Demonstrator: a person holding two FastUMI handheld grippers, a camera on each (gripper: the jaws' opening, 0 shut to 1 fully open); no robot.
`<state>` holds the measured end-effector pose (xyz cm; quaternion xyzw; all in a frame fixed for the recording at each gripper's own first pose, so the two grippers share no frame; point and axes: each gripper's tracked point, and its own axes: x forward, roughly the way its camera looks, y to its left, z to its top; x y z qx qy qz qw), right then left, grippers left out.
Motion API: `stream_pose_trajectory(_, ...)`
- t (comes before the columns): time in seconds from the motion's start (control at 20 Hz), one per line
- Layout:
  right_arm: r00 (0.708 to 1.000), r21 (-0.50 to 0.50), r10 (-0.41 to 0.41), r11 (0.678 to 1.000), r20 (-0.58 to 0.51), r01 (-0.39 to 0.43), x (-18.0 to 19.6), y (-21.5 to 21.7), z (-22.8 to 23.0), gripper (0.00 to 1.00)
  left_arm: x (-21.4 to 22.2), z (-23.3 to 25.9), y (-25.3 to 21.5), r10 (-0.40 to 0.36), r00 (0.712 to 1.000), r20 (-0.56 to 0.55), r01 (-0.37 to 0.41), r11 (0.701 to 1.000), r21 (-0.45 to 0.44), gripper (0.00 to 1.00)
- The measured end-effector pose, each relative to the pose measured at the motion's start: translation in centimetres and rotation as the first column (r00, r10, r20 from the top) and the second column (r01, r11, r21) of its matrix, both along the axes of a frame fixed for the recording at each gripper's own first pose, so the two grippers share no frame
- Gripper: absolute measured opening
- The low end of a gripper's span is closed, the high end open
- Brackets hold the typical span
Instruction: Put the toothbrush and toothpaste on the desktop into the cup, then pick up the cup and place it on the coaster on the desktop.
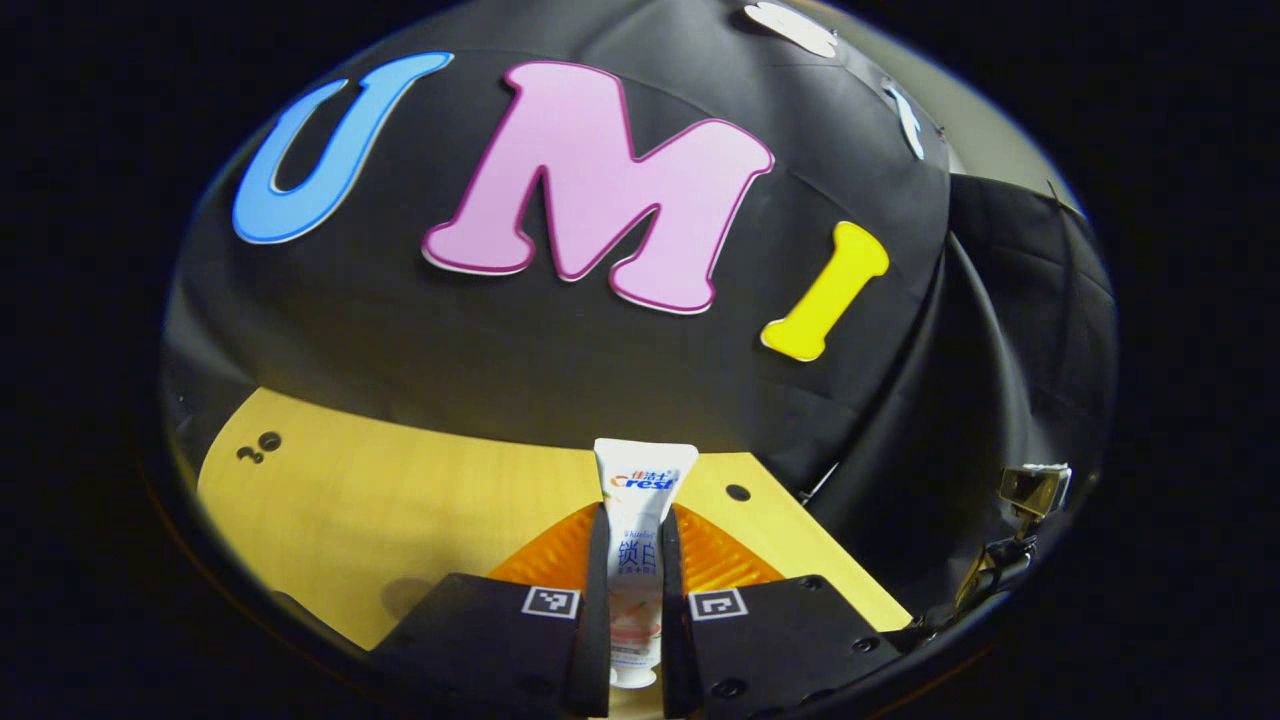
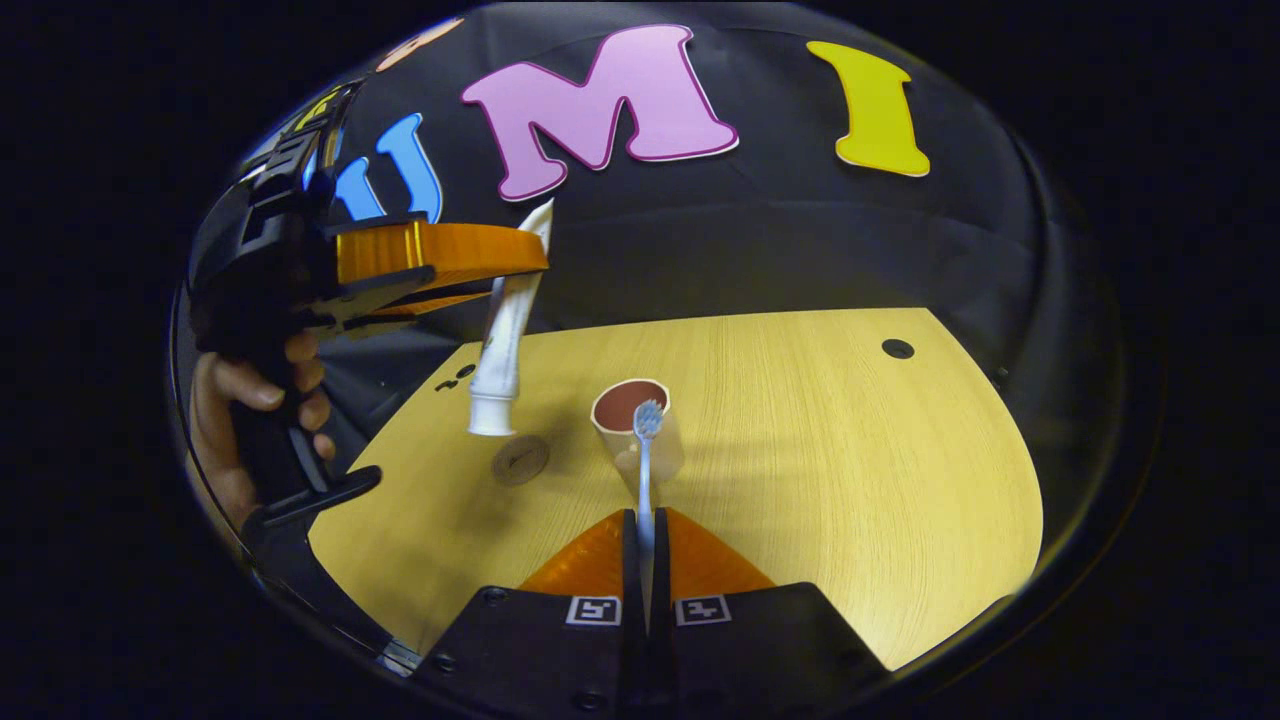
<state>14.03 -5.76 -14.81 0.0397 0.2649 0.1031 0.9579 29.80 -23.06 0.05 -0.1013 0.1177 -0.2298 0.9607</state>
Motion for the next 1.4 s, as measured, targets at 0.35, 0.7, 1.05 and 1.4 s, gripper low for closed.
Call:
stream_pose_trajectory(0.35, 0.999, -0.028, -0.043, 0.999, -0.031, 0.042, 2.2, -3.1, -2.2, 0.05, 5.8, -1.5, -2.5, -0.059, 0.995, 0.086, 0.063, 0.997, -0.039, 0.25)
stream_pose_trajectory(0.7, 0.998, -0.015, -0.049, 0.999, -0.039, 0.049, 2.8, -3.4, -4.1, 0.05, 7.9, -5.8, -2.1, -0.082, 0.98, 0.18, 0.095, 0.993, -0.067, 0.25)
stream_pose_trajectory(1.05, 0.999, -0.005, -0.049, 0.999, -0.01, 0.049, 4.2, -2.9, -5.1, 0.05, 7.8, -11.5, -2.2, -0.079, 0.98, 0.184, 0.084, 0.996, -0.022, 0.3)
stream_pose_trajectory(1.4, 0.999, 0.005, -0.045, 0.999, 0.013, 0.045, 4.1, -2.6, -4.6, 0.05, 6.4, -11.5, -0.9, -0.05, 0.976, 0.212, 0.035, 0.997, 0.075, 0.87)
